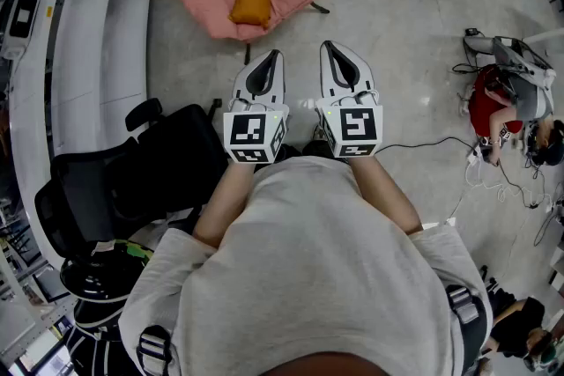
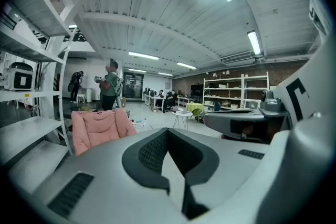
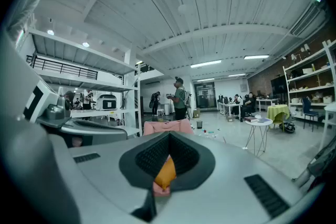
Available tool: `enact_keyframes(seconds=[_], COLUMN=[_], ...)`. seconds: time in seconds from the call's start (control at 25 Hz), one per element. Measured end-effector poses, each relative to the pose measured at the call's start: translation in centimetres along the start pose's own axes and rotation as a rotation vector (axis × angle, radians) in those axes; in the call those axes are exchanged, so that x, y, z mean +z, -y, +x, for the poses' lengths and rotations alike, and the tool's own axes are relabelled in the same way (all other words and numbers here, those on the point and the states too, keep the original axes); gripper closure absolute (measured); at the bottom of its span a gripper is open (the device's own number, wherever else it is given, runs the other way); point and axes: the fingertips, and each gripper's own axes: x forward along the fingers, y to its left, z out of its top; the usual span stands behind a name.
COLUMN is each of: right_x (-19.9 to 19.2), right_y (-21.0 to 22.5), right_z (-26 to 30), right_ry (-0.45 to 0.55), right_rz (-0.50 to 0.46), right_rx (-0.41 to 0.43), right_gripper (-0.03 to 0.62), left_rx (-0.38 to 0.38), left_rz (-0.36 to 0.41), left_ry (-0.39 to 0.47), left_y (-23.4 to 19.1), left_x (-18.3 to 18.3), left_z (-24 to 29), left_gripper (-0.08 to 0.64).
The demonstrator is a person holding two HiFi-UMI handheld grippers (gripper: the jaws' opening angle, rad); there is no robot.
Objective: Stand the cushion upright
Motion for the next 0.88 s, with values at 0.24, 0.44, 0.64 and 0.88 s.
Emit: enact_keyframes(seconds=[0.24, 0.44, 0.64, 0.88], right_x=[-0.3, -0.2, -1.9, -4.2], right_y=[1.7, 1.7, 0.8, 0.6], right_z=[0.2, 0.4, 3.1, 7.6], right_ry=[-0.005, 0.035, -0.016, -0.088], right_rz=[0.007, -0.114, -0.066, 0.085], right_rx=[0.016, 0.045, 0.086, 0.137], right_gripper=[0.584, 0.584, 0.584, 0.584], left_rx=[0.014, 0.025, 0.018, -0.040], left_rz=[0.001, 0.006, -0.024, -0.032], left_ry=[-0.015, -0.061, -0.088, -0.142], left_y=[1.0, 1.0, -1.2, -4.0], left_x=[0.0, -1.5, -2.4, -4.2], left_z=[1.2, 2.1, 3.6, 6.7], left_gripper=[0.548, 0.547, 0.547, 0.547])
